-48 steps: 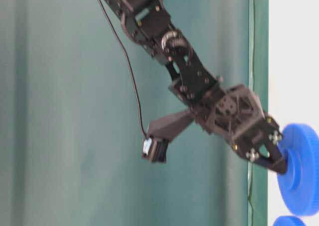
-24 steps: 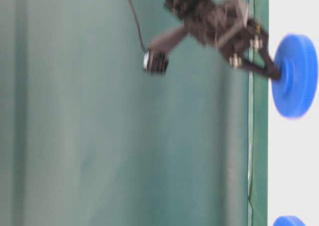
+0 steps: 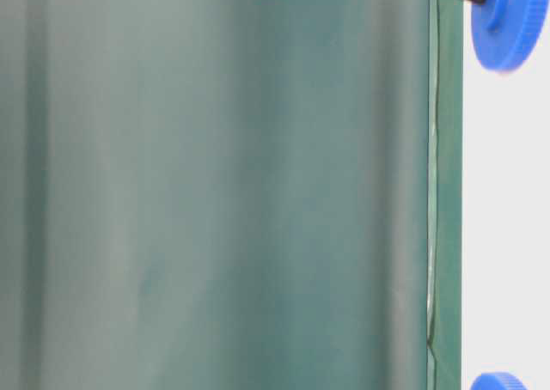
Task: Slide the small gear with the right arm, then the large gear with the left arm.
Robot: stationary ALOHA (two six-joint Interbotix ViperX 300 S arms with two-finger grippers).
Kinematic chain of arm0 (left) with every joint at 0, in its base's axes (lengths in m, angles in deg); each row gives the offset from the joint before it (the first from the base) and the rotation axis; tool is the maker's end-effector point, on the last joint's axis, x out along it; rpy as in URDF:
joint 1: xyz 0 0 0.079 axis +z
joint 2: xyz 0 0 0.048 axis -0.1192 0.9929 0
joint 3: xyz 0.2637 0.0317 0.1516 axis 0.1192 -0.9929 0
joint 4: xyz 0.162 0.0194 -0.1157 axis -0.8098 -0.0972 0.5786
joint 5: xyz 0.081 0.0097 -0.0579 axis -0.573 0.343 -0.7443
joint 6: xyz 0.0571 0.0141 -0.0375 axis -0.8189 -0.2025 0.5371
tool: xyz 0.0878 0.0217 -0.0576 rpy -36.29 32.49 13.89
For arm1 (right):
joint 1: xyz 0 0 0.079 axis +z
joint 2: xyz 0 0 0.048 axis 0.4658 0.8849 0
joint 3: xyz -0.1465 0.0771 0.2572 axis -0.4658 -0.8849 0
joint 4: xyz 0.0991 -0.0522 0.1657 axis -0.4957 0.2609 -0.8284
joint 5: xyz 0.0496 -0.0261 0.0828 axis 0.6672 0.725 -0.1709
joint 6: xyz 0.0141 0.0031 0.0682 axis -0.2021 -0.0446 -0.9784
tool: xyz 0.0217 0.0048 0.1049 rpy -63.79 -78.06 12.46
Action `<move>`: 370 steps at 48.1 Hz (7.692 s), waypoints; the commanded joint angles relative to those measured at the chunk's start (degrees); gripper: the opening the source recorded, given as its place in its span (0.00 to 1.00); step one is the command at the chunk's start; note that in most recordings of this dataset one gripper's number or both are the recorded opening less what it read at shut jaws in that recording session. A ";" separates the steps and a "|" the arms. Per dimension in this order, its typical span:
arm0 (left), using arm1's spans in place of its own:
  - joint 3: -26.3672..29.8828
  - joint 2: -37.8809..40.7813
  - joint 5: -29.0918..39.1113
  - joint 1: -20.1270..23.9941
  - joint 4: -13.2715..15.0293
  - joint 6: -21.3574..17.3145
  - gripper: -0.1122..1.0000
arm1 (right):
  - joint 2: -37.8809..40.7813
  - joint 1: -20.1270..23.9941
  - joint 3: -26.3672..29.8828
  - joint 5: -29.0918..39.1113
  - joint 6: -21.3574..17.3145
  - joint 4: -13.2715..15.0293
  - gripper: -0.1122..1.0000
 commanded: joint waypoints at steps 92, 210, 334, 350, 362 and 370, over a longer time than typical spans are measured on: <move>0.53 0.18 -0.53 -0.09 0.09 0.00 0.10 | -43.51 -4.75 -10.99 7.29 -5.36 11.87 0.55; 11.60 32.96 18.46 9.84 0.09 -0.53 0.10 | -47.02 -3.34 -17.14 -8.44 -5.36 19.95 0.55; 67.94 85.25 21.01 -2.64 -0.09 -1.67 0.10 | -47.29 -3.16 -18.02 -9.49 -5.45 19.86 0.55; 80.33 91.32 27.77 -4.13 -0.09 -5.80 0.10 | -47.37 -3.08 -18.54 -9.76 -5.45 19.95 0.55; 80.86 91.41 28.48 -4.13 -0.09 -6.86 0.10 | -47.37 -3.08 -18.63 -9.76 -5.45 19.95 0.55; 81.04 91.49 28.48 -4.13 -0.18 -6.86 0.10 | -47.37 -3.08 -18.63 -9.76 -5.45 19.95 0.55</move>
